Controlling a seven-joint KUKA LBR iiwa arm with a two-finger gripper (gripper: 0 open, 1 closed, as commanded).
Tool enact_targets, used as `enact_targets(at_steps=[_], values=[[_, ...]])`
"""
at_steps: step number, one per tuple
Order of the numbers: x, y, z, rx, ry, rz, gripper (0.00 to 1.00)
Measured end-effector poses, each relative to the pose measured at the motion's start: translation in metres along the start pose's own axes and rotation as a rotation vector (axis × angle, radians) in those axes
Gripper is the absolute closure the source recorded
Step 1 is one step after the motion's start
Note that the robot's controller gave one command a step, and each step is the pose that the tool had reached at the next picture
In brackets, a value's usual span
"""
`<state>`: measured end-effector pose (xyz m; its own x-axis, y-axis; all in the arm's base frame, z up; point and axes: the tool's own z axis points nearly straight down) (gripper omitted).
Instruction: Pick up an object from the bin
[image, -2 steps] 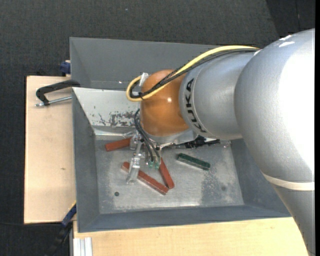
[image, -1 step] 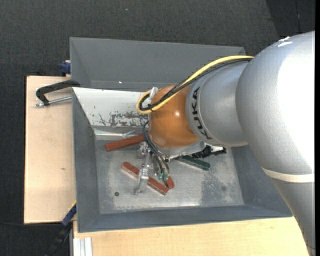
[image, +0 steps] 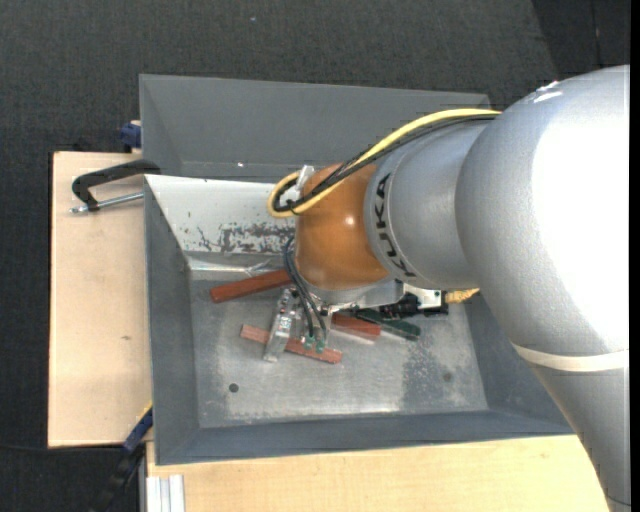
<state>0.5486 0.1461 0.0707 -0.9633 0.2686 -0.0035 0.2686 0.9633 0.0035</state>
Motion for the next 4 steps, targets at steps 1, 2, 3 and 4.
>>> enact_targets(at_steps=[1,2,3,4], values=[[0.0,0.0,0.0,0.0,0.0,0.0,1.0],[0.019,0.011,-0.11,0.0,0.0,0.006,1.0],[0.019,0.011,-0.11,0.0,0.0,0.007,1.0],[0.018,0.01,-0.14,0.0,0.001,0.008,1.0]])
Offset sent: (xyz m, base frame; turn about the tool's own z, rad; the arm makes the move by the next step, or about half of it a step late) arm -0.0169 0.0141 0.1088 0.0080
